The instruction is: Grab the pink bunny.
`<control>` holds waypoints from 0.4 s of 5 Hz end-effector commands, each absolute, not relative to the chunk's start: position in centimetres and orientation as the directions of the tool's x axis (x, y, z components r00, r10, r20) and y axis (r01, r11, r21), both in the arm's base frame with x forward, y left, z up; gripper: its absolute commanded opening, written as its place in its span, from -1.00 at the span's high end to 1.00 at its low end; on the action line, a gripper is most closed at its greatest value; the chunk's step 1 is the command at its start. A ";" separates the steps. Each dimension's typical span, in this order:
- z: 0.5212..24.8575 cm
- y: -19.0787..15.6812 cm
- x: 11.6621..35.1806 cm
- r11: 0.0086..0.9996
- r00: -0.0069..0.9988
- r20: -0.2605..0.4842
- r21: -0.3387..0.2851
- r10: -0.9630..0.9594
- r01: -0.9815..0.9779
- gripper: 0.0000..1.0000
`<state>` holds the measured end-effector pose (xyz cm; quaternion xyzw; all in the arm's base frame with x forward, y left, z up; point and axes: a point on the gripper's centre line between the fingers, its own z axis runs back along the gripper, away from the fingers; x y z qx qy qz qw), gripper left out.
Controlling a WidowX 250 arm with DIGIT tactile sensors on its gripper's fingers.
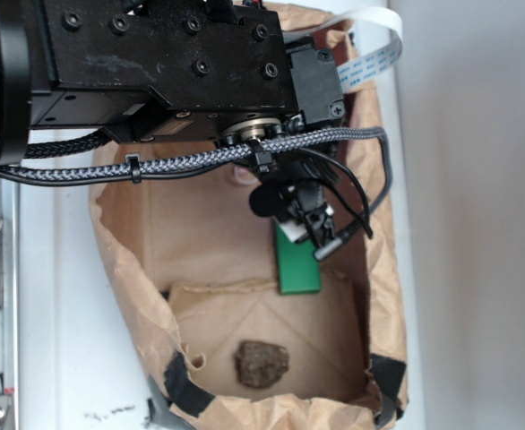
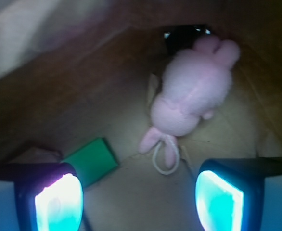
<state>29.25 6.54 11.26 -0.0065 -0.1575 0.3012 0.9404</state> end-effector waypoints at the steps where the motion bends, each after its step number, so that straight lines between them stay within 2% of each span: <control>1: 11.9 9.6 28.6 0.777 0.710 0.331 -0.146 0.622 -0.612 -1.00; 2: 10.8 9.9 28.6 0.752 0.675 0.355 -0.147 0.646 -0.642 -1.00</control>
